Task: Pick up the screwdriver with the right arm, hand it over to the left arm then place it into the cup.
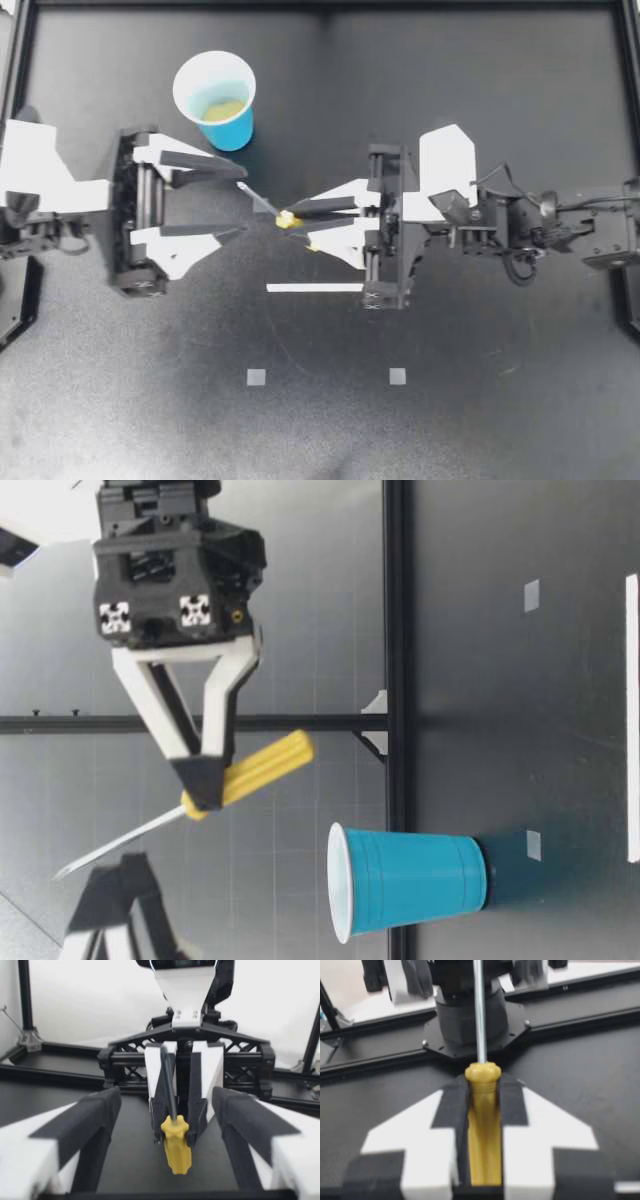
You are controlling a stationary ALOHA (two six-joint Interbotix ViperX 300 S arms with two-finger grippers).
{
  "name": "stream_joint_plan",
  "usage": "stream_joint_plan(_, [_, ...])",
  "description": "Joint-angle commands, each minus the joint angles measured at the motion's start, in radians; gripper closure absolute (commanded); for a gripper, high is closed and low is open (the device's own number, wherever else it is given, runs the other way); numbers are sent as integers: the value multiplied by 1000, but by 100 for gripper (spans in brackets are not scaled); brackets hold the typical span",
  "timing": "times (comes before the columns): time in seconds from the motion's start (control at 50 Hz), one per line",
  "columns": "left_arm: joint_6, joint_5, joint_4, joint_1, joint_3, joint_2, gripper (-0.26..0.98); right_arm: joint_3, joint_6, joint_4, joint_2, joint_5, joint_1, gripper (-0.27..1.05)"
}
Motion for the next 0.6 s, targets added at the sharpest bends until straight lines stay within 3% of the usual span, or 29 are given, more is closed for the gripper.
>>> stream_joint_plan(0.0, [-2,-23,2,2,-34,14,0,-32,-2,-5,-8,-12,3,79])
stream_joint_plan(0.14, [-6,-55,5,0,-46,43,2,-38,-3,-3,-6,-12,3,79])
stream_joint_plan(0.26, [-6,-67,8,0,-46,48,10,-38,-3,-5,-8,-12,3,79])
stream_joint_plan(0.58, [-5,-69,20,0,-43,48,61,-38,-20,-5,-12,-18,3,79])
